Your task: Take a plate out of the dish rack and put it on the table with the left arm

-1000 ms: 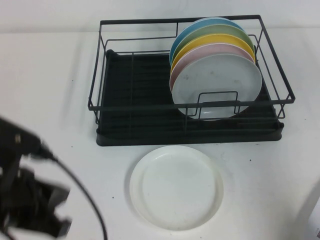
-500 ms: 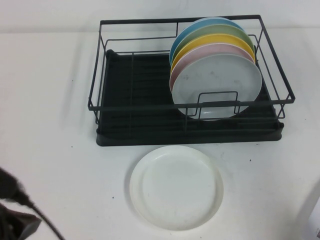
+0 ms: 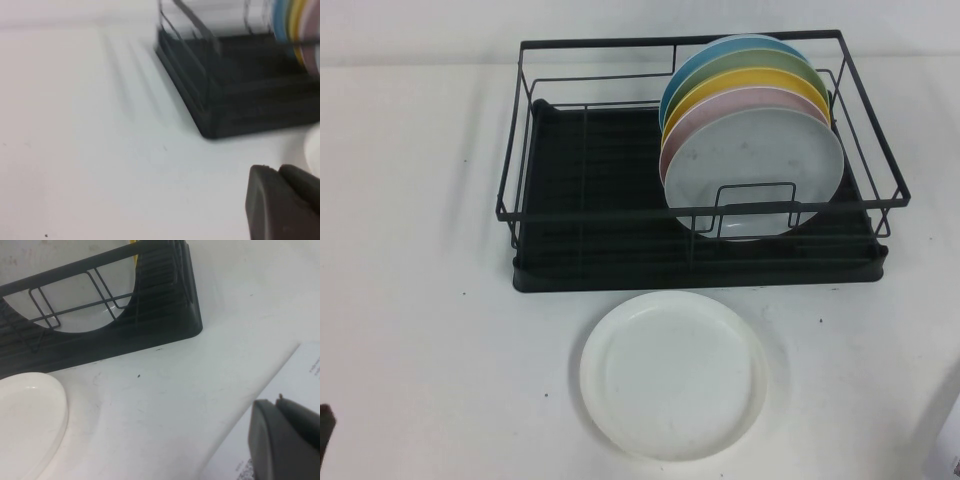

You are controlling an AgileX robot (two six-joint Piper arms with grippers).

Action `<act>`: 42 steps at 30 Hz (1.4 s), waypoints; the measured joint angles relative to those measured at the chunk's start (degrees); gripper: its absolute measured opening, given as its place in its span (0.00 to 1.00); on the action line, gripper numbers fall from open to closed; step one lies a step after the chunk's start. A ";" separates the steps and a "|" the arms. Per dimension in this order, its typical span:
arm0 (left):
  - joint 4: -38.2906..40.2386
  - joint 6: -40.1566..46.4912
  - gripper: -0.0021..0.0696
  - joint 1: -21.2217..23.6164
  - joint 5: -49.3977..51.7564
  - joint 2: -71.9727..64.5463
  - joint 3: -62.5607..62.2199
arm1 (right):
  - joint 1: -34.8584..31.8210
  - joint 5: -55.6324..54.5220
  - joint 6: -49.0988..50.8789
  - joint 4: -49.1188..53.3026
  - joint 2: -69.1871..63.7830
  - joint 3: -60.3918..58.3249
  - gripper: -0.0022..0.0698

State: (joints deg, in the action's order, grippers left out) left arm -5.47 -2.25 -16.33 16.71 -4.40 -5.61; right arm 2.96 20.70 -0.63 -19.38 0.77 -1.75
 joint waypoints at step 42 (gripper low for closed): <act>4.17 4.61 0.03 8.48 3.01 4.91 6.96 | 0.00 0.00 0.00 -0.09 0.00 0.00 0.00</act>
State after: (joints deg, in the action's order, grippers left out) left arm -1.31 2.37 -7.85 19.72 0.51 1.35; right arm 2.96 20.70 -0.63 -19.47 0.77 -1.75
